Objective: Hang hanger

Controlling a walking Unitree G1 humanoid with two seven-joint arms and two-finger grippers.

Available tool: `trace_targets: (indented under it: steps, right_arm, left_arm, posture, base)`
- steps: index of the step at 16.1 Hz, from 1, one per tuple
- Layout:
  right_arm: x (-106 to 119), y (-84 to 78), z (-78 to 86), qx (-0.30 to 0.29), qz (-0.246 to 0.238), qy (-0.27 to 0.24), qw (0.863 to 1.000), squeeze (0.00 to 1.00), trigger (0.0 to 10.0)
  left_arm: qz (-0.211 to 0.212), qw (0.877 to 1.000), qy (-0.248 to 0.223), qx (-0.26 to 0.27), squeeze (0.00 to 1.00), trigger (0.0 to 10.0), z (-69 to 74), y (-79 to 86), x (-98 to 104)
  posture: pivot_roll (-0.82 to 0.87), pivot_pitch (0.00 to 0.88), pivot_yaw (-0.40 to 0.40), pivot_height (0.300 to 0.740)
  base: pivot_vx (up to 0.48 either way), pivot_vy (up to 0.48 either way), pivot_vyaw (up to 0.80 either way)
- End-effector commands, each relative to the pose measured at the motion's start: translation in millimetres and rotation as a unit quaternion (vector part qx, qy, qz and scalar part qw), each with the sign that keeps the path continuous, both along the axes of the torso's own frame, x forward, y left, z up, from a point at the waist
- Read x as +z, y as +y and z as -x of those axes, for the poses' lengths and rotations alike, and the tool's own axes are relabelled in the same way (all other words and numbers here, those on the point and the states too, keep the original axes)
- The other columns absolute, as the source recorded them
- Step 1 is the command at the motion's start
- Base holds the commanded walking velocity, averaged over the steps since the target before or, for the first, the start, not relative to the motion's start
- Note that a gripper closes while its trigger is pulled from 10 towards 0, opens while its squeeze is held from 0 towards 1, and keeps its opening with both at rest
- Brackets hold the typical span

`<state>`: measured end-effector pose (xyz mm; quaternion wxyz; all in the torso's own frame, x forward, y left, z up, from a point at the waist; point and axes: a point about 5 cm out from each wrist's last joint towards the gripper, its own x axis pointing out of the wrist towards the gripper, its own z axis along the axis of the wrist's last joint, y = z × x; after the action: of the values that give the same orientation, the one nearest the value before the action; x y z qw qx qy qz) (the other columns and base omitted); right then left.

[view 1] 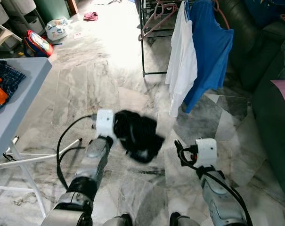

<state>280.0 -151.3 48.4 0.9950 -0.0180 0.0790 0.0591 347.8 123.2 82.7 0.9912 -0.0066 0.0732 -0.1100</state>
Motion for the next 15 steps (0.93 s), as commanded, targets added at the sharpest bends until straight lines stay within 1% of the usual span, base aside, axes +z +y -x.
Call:
trace_targets:
  steps: [1,2,4,6,7,8,9,10,12,15]
  right_arm:
    - [1,2.3,1.8,-0.001,-0.005,-0.004,1.000,0.00,10.0]
    - [3,0.4,0.9,-0.008,-0.002,-0.010,1.000,0.00,10.0]
    - [7,-3.9,-1.1,-0.023,0.000,-0.019,1.000,0.00,10.0]
    - [10,-7.6,-1.3,-0.038,-0.003,-0.024,0.999,0.00,10.0]
    - [10,-8.5,-0.8,-0.042,-0.006,-0.025,0.999,0.00,10.0]
    - [10,-8.8,0.1,-0.043,-0.006,-0.025,0.999,0.00,10.0]
    - [9,-8.7,0.5,-0.043,-0.007,-0.025,0.999,0.00,10.0]
    - [9,-7.6,1.4,-0.041,-0.007,-0.025,0.999,0.00,10.0]
    - [10,-7.7,1.0,-0.041,-0.006,-0.026,0.999,0.00,10.0]
    - [12,-9.9,-0.5,-0.035,0.000,-0.029,0.999,0.00,10.0]
  left_arm:
    - [-0.009,1.000,-0.010,0.001,0.00,10.0,0.7,4.8,0]
    - [-0.009,0.999,0.004,-0.032,0.00,10.0,7.3,1.8,-10]
    - [-0.007,0.998,0.017,-0.062,0.00,10.0,15.7,0.2,-22]
    - [0.000,0.998,0.027,-0.062,0.00,10.0,22.2,3.3,-31]
    - [0.013,0.997,0.033,-0.066,0.00,10.0,24.4,3.7,-34]
    - [0.015,0.997,0.036,-0.064,0.00,10.0,26.1,5.1,-37]
    - [0.015,0.997,0.038,-0.063,0.00,10.0,26.7,5.3,-38]
    - [0.023,0.997,0.052,-0.057,0.00,10.0,28.3,5.6,-43]
    - [0.027,0.997,0.053,-0.058,0.00,10.0,29.0,3.6,-44]
    - [0.037,0.997,0.056,-0.049,0.00,10.0,30.1,0.6,-47]
  posture:
    - [-0.02,0.156,0.079,0.740]
    - [-0.03,0.152,0.071,0.740]
    - [-0.04,0.150,0.068,0.740]
    - [-0.04,0.150,0.068,0.740]
    - [-0.04,0.146,0.066,0.740]
    - [-0.04,0.145,0.065,0.740]
    - [-0.04,0.138,0.063,0.740]
    - [-0.05,0.130,0.059,0.740]
    - [-0.05,0.117,0.049,0.740]
    - [-0.06,0.092,0.025,0.740]
  base:
    - [0.000,0.000,0.00]
    - [0.000,0.000,0.00]
    - [0.000,0.000,0.00]
    - [0.000,0.000,0.00]
    - [0.000,0.000,-0.41]
    - [0.000,0.000,-0.50]
    - [0.240,0.000,-0.47]
    - [0.247,0.000,0.00]
    - [0.253,0.000,0.00]
    - [0.272,0.281,0.00]
